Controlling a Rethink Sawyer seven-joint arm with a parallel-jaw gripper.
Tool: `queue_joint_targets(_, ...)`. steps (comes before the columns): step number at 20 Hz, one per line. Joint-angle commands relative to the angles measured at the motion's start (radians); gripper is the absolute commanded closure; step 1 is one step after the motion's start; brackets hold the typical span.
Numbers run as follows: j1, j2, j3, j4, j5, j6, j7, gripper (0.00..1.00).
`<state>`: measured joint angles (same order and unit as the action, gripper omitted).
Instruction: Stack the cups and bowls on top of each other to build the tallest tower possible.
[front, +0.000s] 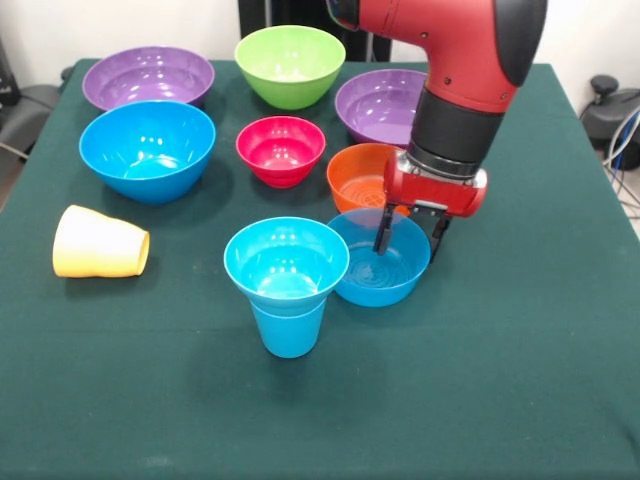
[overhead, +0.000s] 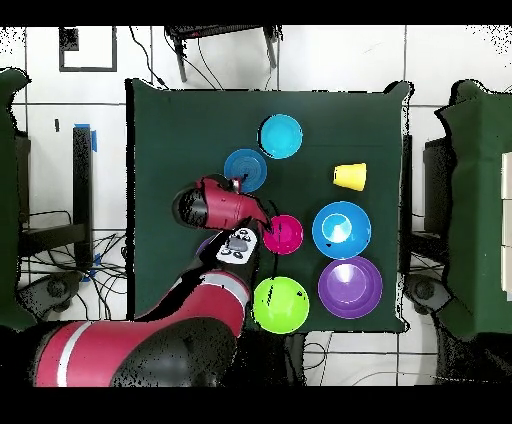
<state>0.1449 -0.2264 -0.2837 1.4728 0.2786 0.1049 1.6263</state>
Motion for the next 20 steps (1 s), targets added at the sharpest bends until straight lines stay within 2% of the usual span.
queue_joint_targets(1, -0.025, 0.029, 0.148, -0.034, -0.075, -0.003, 0.083, 0.0)
queue_joint_targets(11, -0.028, 0.027, 0.157, -0.026, -0.073, 0.006, 0.088, 0.0)
queue_joint_targets(20, -0.003, 0.022, 0.137, -0.027, -0.053, 0.038, 0.103, 0.0)
